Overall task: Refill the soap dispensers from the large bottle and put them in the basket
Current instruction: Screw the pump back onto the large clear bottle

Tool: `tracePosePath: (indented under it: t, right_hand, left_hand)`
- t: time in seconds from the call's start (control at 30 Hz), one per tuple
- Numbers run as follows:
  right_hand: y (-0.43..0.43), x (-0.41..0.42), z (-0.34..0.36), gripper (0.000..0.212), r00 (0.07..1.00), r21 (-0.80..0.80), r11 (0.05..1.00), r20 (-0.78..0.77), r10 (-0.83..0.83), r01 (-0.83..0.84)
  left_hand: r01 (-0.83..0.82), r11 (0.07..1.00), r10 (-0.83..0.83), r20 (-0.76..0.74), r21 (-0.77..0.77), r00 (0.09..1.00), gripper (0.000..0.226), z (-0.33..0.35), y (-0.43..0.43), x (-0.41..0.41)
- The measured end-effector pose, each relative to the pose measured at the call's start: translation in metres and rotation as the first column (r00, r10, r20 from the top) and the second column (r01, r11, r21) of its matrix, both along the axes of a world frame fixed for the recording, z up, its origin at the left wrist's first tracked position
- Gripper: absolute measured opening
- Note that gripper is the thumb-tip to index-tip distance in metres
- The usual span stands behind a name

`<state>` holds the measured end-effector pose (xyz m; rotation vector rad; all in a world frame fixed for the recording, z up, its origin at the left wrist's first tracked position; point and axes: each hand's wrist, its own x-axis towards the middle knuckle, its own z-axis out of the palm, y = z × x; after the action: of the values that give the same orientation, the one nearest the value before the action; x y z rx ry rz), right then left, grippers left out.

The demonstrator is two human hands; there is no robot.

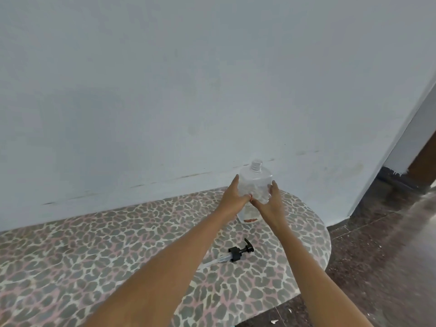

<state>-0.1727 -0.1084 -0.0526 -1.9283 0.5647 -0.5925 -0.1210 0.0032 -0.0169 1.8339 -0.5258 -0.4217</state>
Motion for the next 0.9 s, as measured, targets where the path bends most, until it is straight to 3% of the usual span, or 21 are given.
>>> tracePosePath:
  t: [0.13,0.23,0.53,0.9]
  right_hand:
    - [0.002,0.001,0.007,0.058,0.998,-0.026,0.999,0.051,-0.024,0.025]
    - [0.015,0.002,0.015,0.049,0.997,-0.019,1.0,0.081,0.006,-0.004]
    - [0.105,0.02,0.034,0.051,0.979,-0.035,0.986,0.116,0.166,-0.163]
    - [0.24,0.005,0.032,0.045,0.932,-0.075,0.935,0.087,0.353,-0.347]
  left_hand:
    - [-0.095,0.993,0.097,0.024,-0.067,0.995,0.057,0.005,0.008,0.001]
    - [-0.168,0.984,0.175,0.117,-0.064,0.978,0.061,0.009,0.024,0.005]
    - [-0.298,0.954,0.295,0.271,-0.031,0.916,0.064,0.027,0.129,0.014]
    - [-0.442,0.897,0.434,0.258,-0.029,0.863,0.06,0.017,0.278,-0.017]
